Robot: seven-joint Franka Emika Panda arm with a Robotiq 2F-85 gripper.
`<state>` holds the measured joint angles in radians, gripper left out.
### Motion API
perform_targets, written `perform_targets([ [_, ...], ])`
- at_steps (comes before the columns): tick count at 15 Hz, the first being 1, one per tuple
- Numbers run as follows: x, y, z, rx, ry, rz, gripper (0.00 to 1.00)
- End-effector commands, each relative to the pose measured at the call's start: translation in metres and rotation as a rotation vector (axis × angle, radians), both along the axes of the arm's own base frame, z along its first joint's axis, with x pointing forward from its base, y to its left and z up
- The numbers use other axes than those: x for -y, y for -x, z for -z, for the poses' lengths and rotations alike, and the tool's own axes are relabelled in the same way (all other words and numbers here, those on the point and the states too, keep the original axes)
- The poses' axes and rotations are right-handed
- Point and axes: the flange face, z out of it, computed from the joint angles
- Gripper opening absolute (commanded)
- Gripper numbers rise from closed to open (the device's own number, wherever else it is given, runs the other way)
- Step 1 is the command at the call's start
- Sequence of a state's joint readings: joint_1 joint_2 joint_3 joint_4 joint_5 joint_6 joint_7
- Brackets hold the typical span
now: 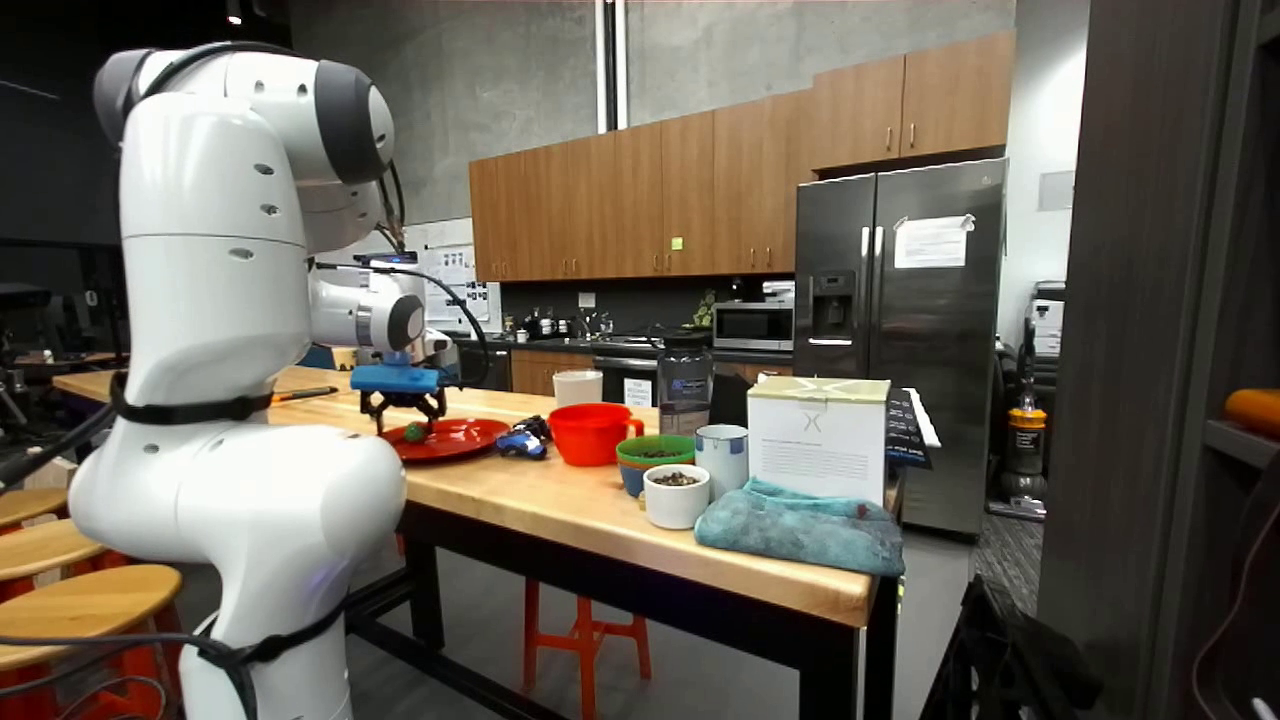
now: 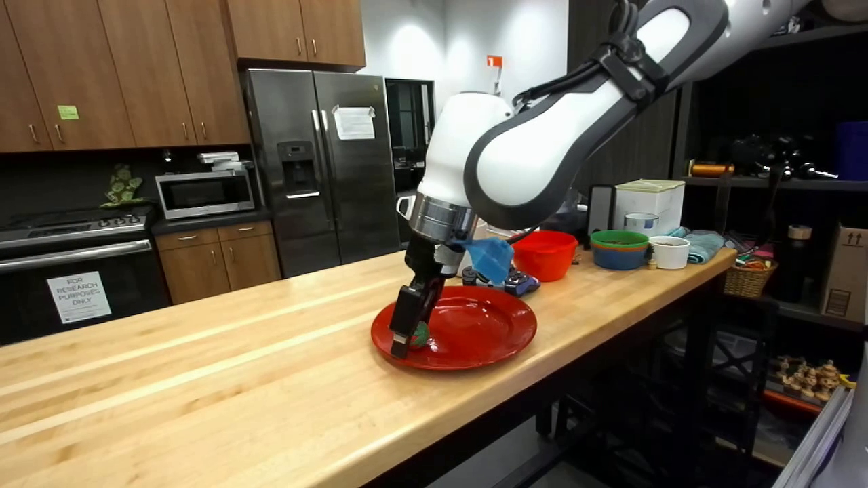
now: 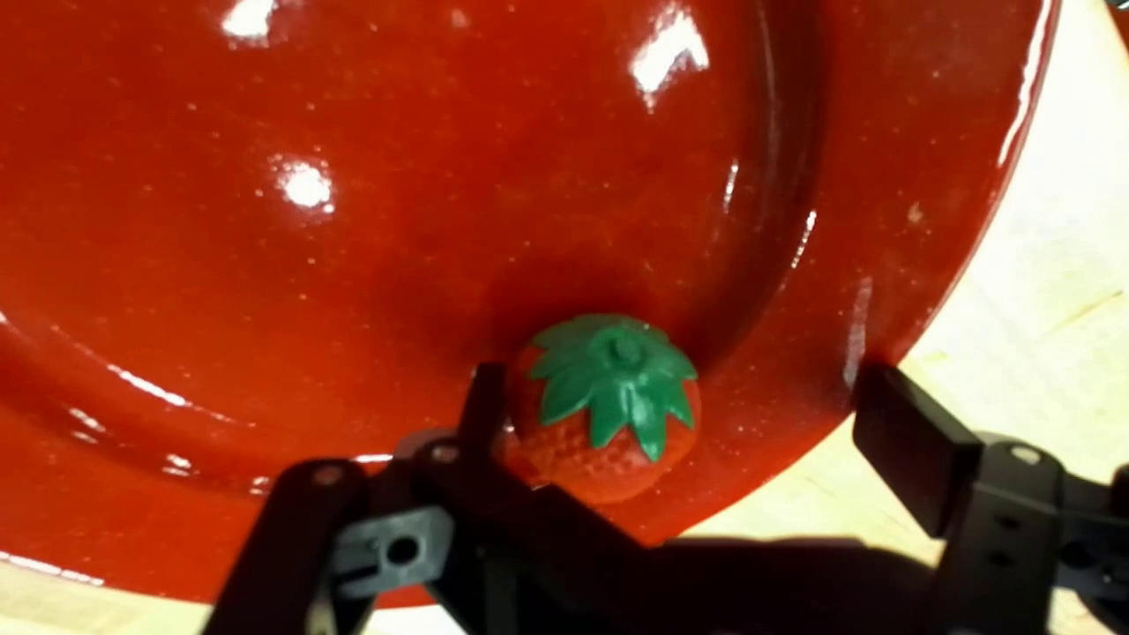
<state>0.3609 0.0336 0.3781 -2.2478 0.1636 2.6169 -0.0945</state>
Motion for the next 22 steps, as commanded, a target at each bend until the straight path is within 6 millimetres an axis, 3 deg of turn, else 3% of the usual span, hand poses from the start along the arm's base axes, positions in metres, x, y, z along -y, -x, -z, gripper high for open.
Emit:
perform_targets([
  [1, -0.001, -0.002, 0.0, 0.004, -0.01, 0.007, 0.72],
  [11, 0.002, -0.005, -0.006, 0.019, -0.005, 0.007, 0.0],
  [12, 0.002, -0.006, -0.006, 0.02, -0.005, 0.009, 0.4],
  [13, 0.003, -0.006, -0.007, 0.02, -0.005, 0.01, 0.36],
  [15, 0.005, -0.008, -0.009, 0.022, -0.003, 0.013, 0.4],
  [22, 0.021, -0.019, -0.017, 0.035, 0.003, 0.034, 0.86],
])
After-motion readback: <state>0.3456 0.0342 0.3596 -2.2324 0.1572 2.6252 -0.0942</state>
